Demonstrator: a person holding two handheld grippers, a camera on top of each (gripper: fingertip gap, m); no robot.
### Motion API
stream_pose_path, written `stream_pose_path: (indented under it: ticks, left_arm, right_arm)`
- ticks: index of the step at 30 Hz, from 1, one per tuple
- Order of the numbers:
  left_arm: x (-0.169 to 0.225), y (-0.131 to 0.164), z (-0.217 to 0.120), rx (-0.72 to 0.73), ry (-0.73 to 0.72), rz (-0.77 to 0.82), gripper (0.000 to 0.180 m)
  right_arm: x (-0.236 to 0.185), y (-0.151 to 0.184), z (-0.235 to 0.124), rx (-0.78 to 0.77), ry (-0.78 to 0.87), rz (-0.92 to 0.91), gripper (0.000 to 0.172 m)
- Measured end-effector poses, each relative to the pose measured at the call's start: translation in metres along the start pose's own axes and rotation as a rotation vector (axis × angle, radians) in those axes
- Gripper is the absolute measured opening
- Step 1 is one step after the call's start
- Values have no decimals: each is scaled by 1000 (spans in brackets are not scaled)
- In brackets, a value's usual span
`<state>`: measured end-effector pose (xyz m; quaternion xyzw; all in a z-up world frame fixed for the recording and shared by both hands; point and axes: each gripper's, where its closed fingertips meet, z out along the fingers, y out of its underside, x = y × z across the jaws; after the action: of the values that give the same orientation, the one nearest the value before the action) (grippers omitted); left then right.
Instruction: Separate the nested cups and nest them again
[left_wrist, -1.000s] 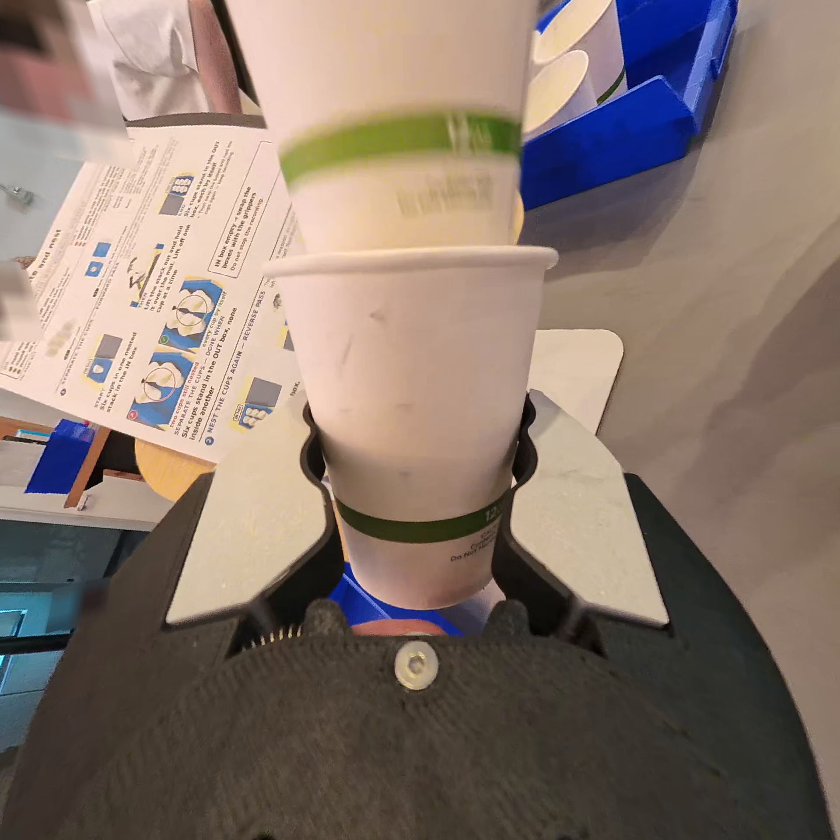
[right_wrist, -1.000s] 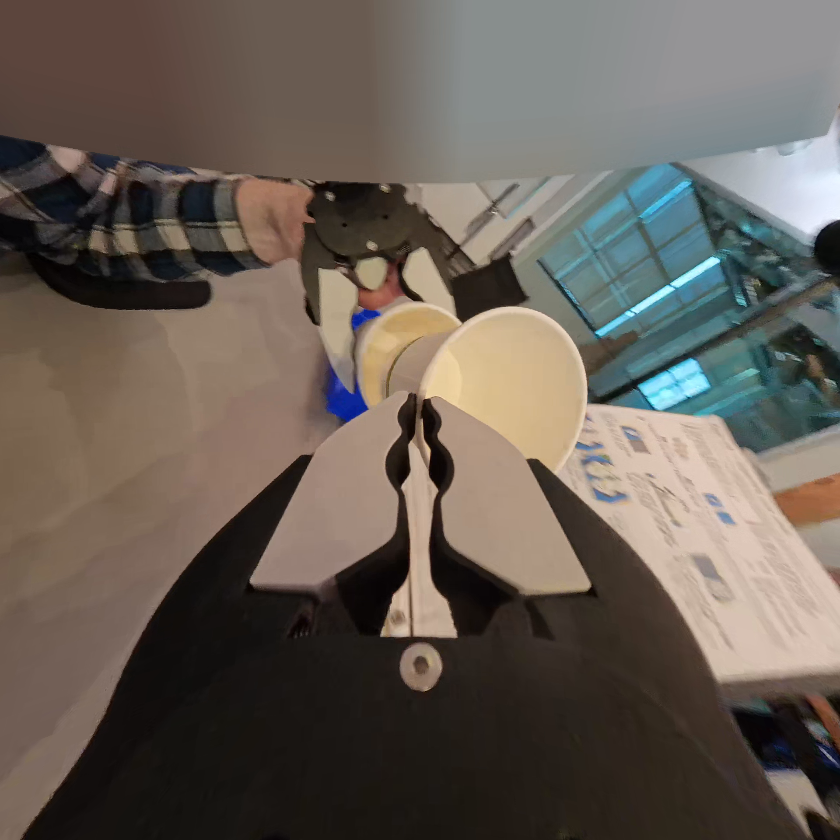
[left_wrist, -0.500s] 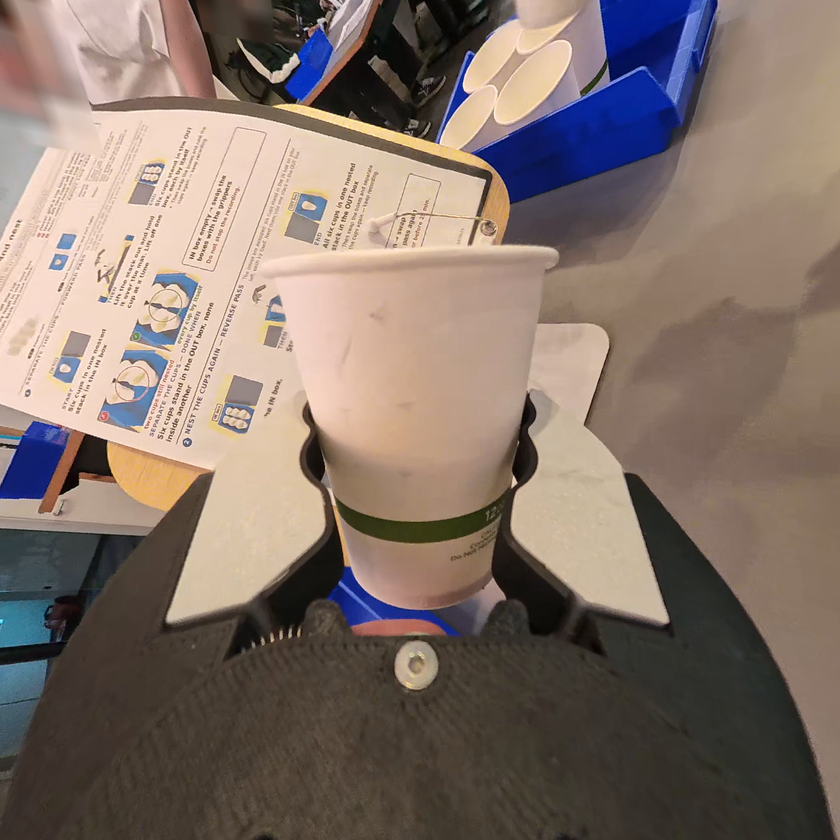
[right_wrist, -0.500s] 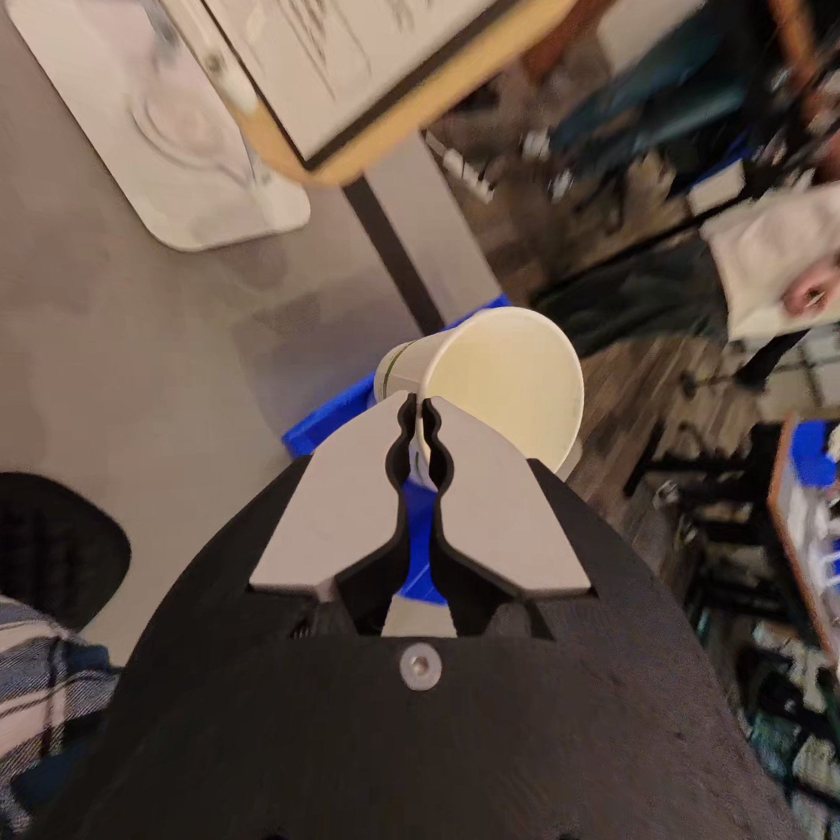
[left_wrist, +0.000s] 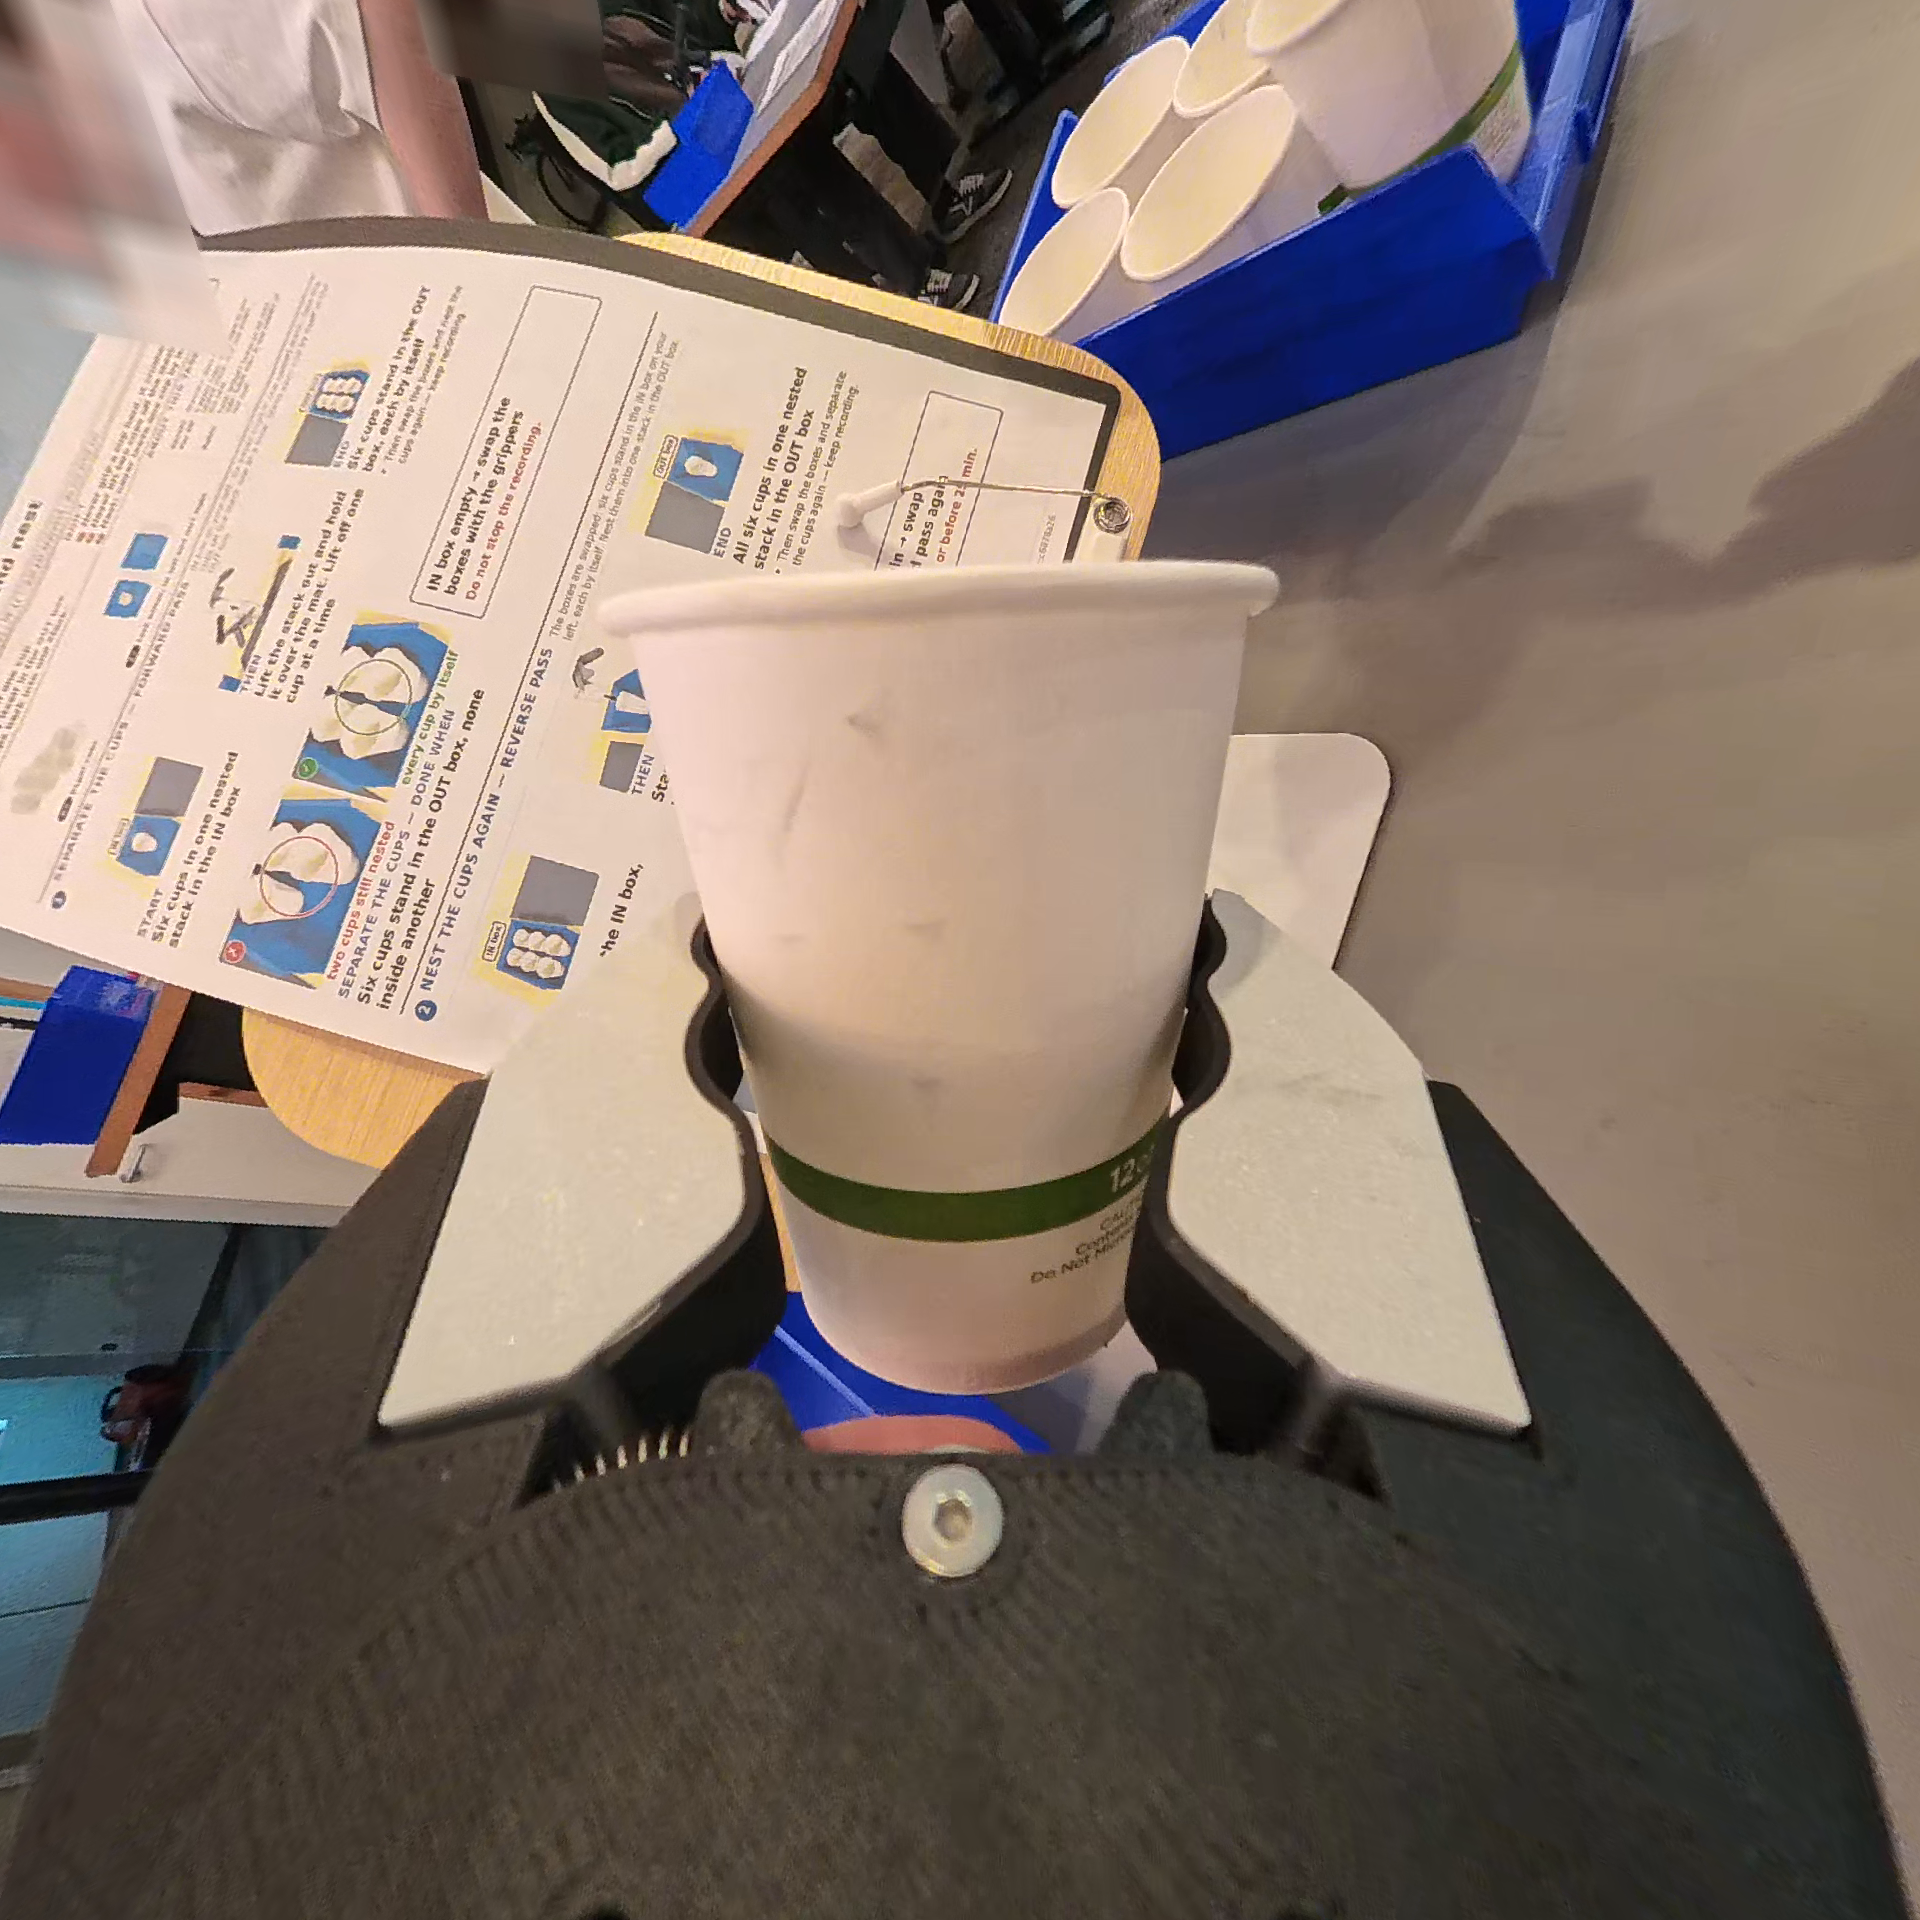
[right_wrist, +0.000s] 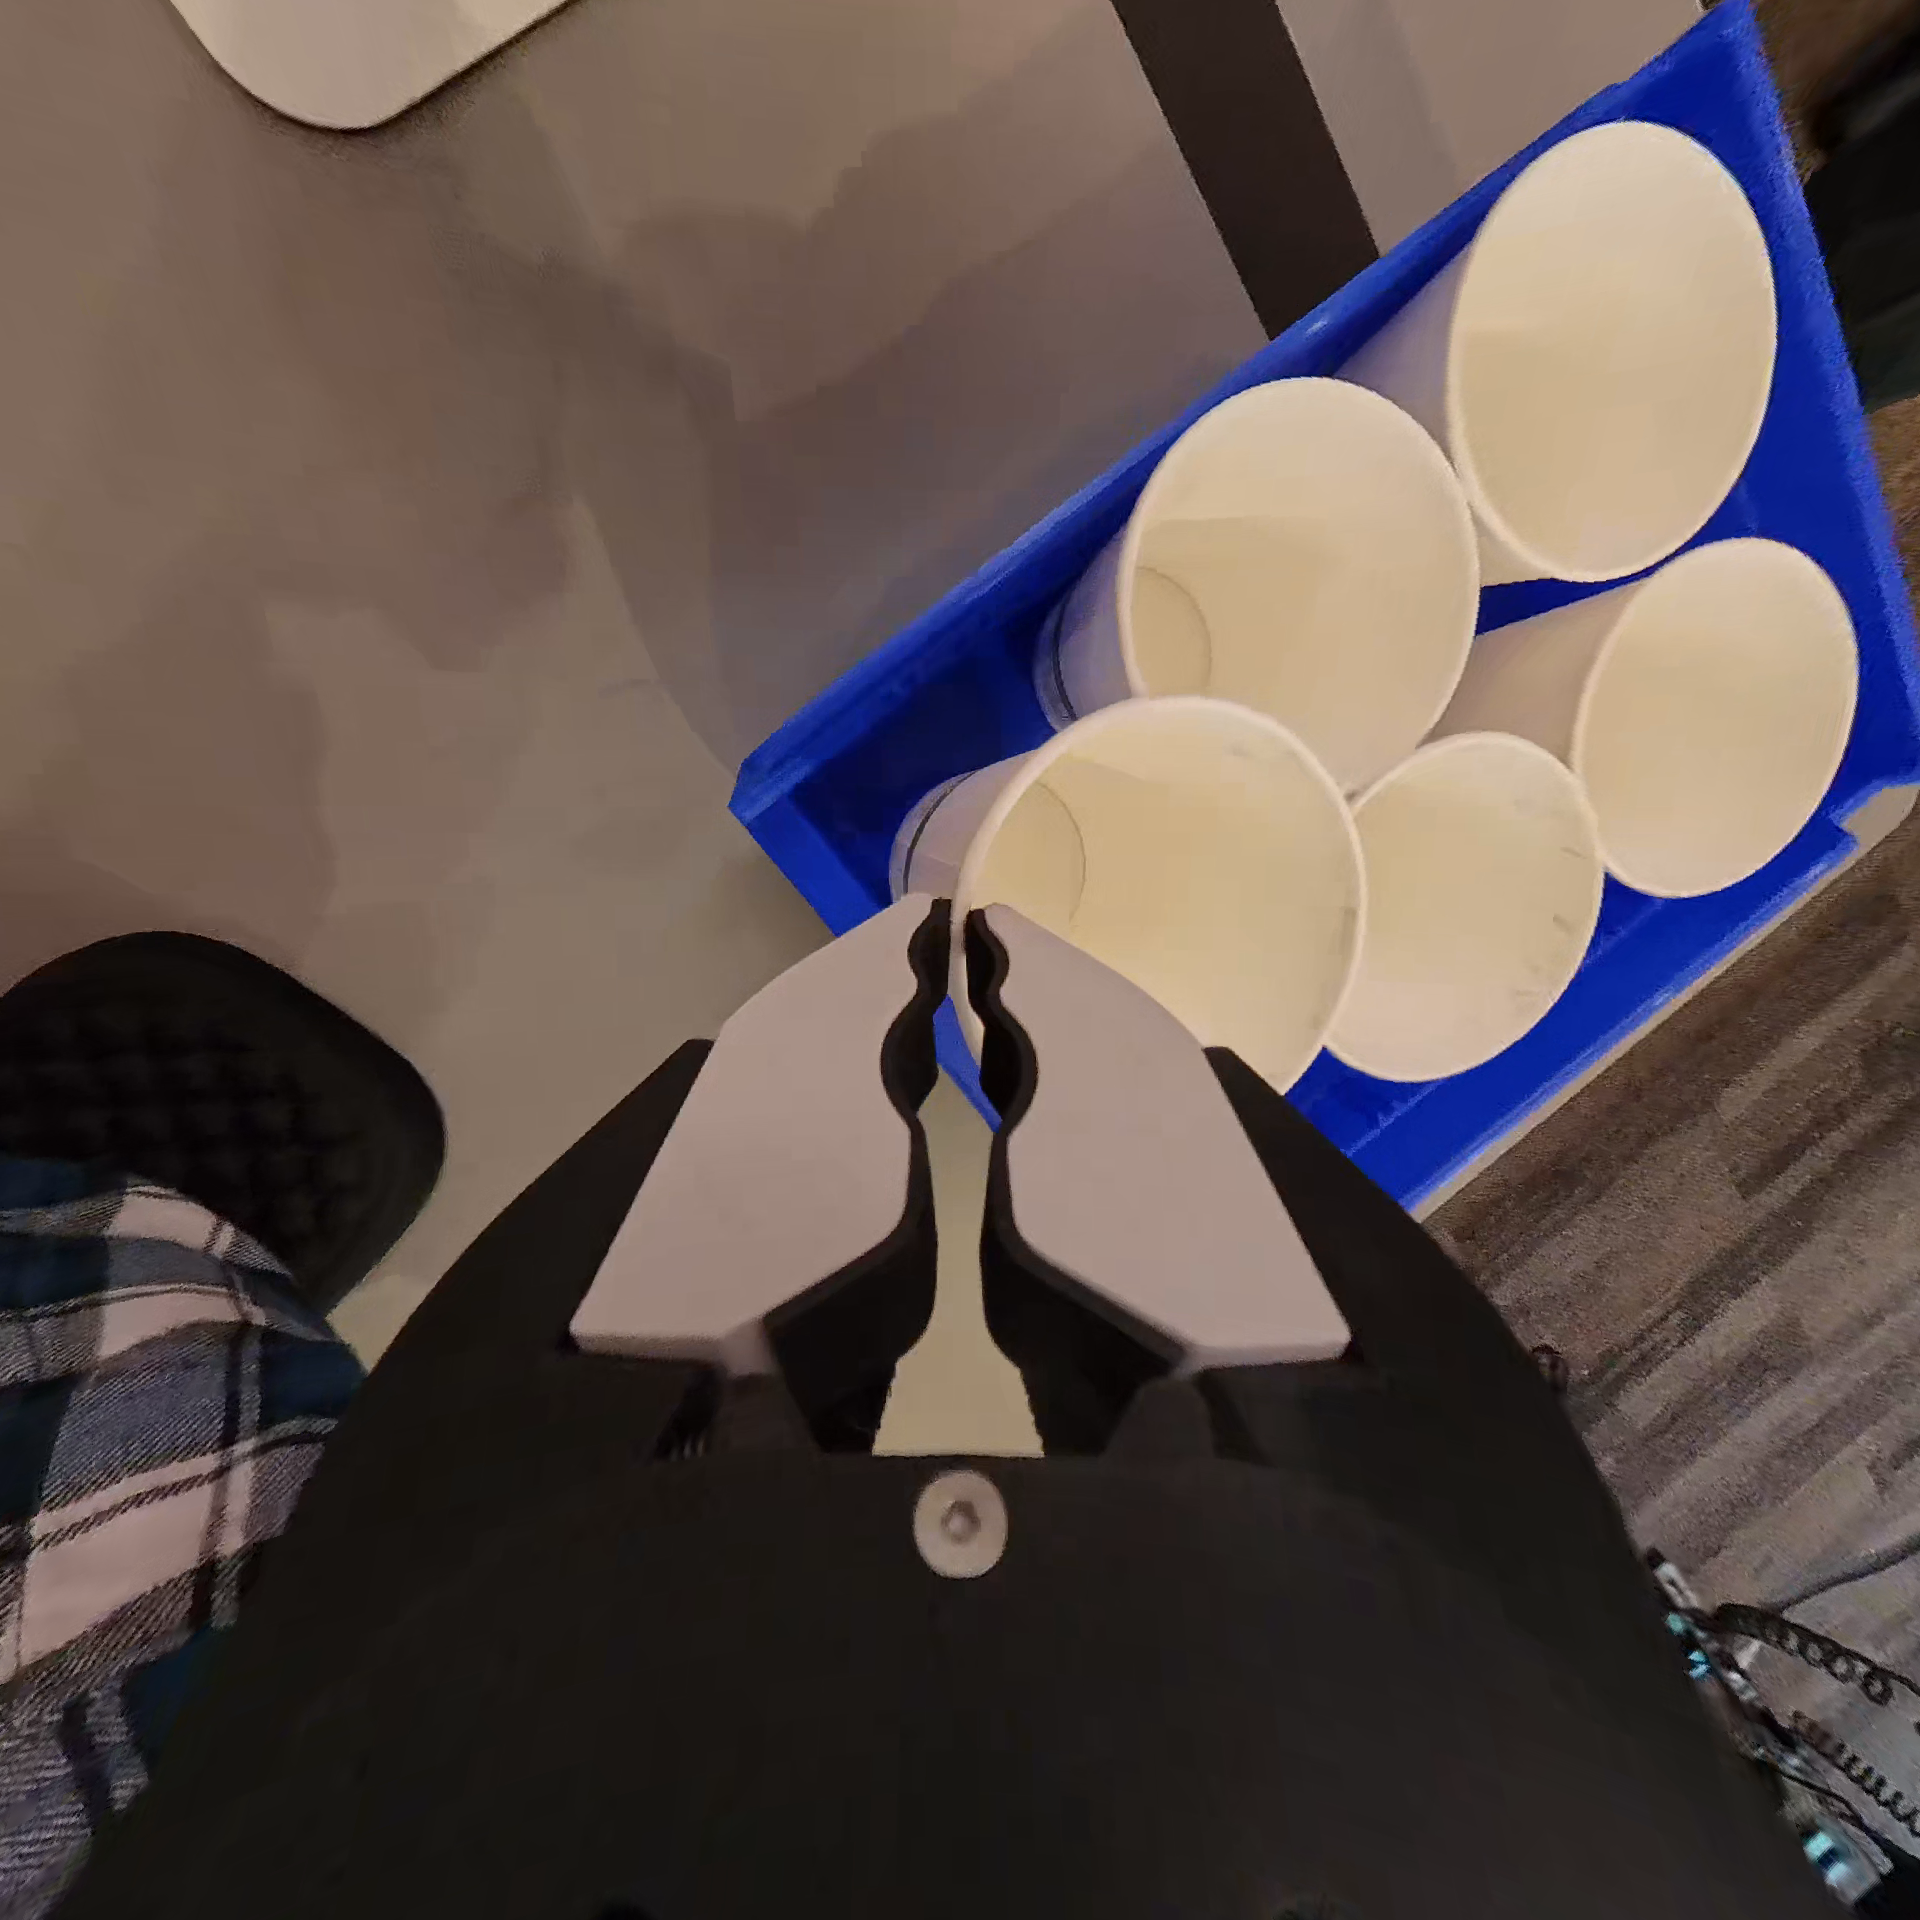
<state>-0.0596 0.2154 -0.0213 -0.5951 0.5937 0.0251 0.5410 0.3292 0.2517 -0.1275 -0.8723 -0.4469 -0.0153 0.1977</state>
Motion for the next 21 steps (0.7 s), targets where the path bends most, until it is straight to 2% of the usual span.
stream_pose_path:
  ticks: [21]
  left_arm:
    - [0, 0, -2, 4, 3, 1, 84]
  right_arm:
    - [-26, 3, 36, -64, -215, 26, 6]
